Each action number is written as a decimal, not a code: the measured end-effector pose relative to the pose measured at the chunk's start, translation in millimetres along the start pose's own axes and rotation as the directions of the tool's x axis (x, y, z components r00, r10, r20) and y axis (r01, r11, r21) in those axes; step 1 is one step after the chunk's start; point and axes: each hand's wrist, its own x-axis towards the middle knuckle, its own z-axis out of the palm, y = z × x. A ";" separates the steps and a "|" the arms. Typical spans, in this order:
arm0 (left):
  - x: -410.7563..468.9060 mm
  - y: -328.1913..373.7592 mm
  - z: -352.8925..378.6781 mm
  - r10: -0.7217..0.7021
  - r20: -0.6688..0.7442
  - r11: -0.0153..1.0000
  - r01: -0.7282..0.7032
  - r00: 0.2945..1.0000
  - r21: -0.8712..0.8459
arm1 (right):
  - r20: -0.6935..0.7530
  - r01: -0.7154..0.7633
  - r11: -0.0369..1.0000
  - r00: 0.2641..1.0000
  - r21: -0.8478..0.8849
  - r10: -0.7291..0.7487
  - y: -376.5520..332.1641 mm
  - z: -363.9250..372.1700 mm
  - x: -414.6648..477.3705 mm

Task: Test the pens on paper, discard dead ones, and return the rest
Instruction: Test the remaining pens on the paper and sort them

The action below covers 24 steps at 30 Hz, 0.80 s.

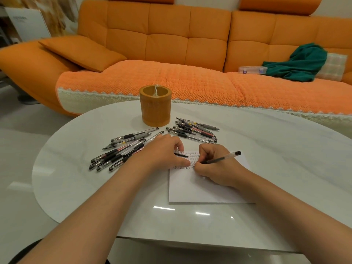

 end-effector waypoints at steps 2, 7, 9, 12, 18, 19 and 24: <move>0.4 -0.6 0.4 -0.002 -0.002 1.000 0.002 1.000 -0.008 | -0.009 0.006 1.000 1.000 0.015 -0.006 0.6 -0.1 -1.0; 1.1 -1.4 1.5 0.001 -0.010 1.000 -0.001 1.000 -0.019 | 0.015 0.028 1.000 1.000 -0.003 -0.028 0.8 -0.8 -0.6; 1.4 -1.5 2.1 0.002 -0.014 1.000 -0.002 1.000 -0.017 | 0.028 0.030 1.000 0.999 -0.001 -0.029 1.3 -1.5 0.2; 1.9 -2.8 2.1 -0.006 -0.016 1.000 0.006 1.000 -0.021 | 0.007 0.025 0.999 1.000 0.022 -0.025 2.0 -0.6 0.5; 1.6 -2.8 2.6 -0.002 -0.015 1.000 0.001 1.000 -0.019 | 0.009 0.018 1.000 1.000 0.022 -0.019 1.7 0.2 -0.4; 1.6 -3.0 2.8 -0.003 -0.016 1.000 0.003 1.000 -0.020 | 0.004 0.022 1.000 1.000 0.022 -0.022 2.0 0.4 -0.7; 1.6 -3.4 2.3 -0.009 -0.012 1.000 0.009 1.000 -0.021 | 0.027 0.042 0.999 0.999 0.009 -0.042 2.1 -0.2 0.3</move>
